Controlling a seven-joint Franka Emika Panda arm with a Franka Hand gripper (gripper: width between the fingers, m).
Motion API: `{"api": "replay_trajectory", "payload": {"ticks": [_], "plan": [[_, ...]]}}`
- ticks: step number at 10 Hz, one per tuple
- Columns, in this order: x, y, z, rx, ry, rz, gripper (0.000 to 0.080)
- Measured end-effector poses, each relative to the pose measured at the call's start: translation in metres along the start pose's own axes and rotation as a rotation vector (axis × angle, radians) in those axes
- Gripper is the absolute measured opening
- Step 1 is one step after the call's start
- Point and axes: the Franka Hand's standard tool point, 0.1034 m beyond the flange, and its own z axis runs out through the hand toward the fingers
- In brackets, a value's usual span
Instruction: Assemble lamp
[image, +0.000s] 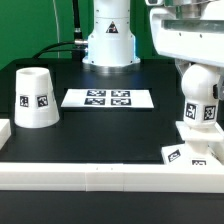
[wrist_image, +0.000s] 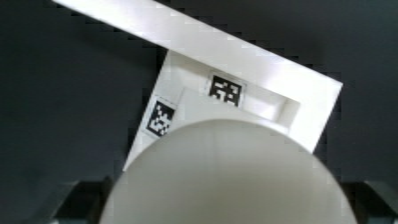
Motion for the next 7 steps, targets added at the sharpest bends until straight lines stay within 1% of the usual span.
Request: {"api": "replay_trajectory", "payload": {"ticks": [1, 2, 3, 4, 5, 6, 7], "plan": [[0.0027, -0.0007, 0.0005, -0.001, 0.001, 0.033, 0.0579], [0.0024, -0.0012, 0.0007, 0.004, -0.008, 0.089, 0.0579], [0.0008, -0.002, 0.0008, 0.008, -0.014, 0.142, 0.0635], [-0.0001, -0.0019, 0.0011, 0.007, -0.014, 0.136, 0.0635], [0.0005, -0.0017, 0.001, 0.006, -0.012, 0.086, 0.0684], [0.0017, -0.0013, 0.001, 0.006, -0.011, -0.023, 0.0684], [0.0023, 0.0, 0.0013, 0.0, -0.012, -0.074, 0.0697]]}}
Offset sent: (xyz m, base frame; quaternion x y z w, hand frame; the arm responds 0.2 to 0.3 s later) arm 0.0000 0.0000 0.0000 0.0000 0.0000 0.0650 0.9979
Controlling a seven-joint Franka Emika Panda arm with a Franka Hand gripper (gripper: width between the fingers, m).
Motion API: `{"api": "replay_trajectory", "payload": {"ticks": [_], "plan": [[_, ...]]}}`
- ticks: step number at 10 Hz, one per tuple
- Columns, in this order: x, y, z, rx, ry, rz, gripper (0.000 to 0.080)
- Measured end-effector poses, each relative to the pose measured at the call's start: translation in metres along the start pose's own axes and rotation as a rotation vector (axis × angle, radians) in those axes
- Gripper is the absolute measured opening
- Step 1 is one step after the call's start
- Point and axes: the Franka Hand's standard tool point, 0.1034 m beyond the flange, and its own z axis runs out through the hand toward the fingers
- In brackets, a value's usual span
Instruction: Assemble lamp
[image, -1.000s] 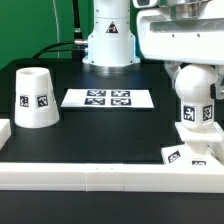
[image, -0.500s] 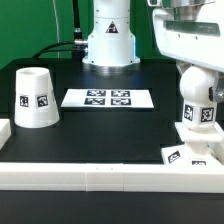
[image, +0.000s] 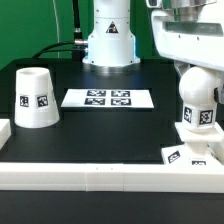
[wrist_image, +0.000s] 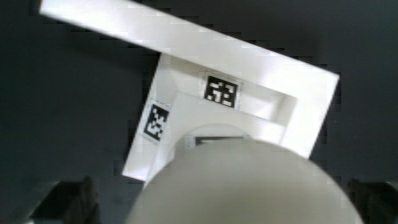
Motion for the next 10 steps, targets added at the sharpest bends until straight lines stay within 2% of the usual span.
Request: {"api": "replay_trajectory", "payload": {"ticks": [1, 3, 8, 10], "plan": [[0.0, 0.0014, 0.0003, -0.009, 0.0, -0.121, 0.0697], [0.0016, 0.0013, -0.0002, -0.009, 0.002, -0.356, 0.0699], [0.0017, 0.0018, 0.0007, -0.013, 0.002, -0.702, 0.0699], [0.0019, 0.0015, -0.0001, -0.051, 0.036, -0.971, 0.0699]]}}
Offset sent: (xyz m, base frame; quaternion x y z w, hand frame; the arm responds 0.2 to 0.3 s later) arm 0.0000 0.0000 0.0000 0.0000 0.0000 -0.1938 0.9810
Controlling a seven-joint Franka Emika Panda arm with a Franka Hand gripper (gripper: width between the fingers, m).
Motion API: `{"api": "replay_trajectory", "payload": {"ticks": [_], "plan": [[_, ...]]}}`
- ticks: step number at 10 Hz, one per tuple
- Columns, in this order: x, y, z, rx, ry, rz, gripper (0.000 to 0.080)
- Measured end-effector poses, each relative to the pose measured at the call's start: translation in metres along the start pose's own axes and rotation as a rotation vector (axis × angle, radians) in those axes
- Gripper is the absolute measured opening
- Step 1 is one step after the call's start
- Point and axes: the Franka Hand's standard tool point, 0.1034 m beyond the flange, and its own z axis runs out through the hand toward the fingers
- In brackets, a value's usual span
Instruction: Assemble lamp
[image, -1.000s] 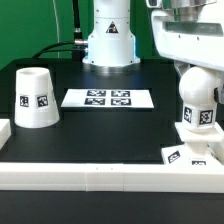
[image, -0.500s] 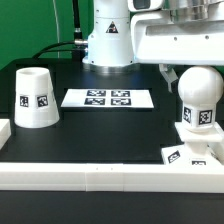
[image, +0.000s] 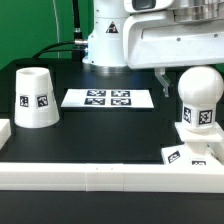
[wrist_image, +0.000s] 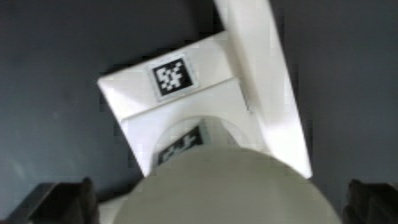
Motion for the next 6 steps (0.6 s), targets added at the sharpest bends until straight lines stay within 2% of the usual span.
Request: {"api": "replay_trajectory", "payload": {"ticks": [2, 6], "plan": [[-0.0005, -0.0025, -0.0001, -0.029, 0.007, -0.231, 0.0699], [0.002, -0.0019, -0.0004, -0.031, 0.013, -0.529, 0.0699]]}}
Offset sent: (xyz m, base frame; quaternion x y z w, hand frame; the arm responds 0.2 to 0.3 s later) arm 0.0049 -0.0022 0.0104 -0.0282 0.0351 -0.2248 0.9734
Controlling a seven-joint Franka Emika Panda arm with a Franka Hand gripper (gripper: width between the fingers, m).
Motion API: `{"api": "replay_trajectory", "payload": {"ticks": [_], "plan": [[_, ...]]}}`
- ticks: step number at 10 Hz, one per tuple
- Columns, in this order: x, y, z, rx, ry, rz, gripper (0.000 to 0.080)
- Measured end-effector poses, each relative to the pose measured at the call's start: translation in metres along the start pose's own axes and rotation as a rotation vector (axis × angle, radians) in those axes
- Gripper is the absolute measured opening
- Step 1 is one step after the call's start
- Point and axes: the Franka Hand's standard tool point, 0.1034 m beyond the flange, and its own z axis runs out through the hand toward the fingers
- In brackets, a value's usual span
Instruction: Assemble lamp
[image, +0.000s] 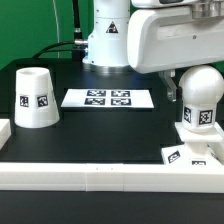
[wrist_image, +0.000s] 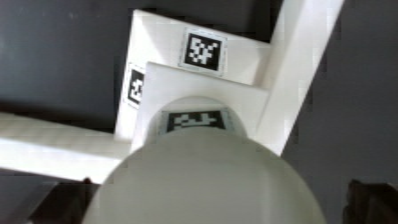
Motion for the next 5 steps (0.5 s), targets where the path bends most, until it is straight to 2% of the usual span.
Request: {"api": "replay_trajectory", "payload": {"ticks": [5], "plan": [[-0.0009, 0.0038, 0.0009, -0.01, -0.005, -0.355, 0.0699]]}}
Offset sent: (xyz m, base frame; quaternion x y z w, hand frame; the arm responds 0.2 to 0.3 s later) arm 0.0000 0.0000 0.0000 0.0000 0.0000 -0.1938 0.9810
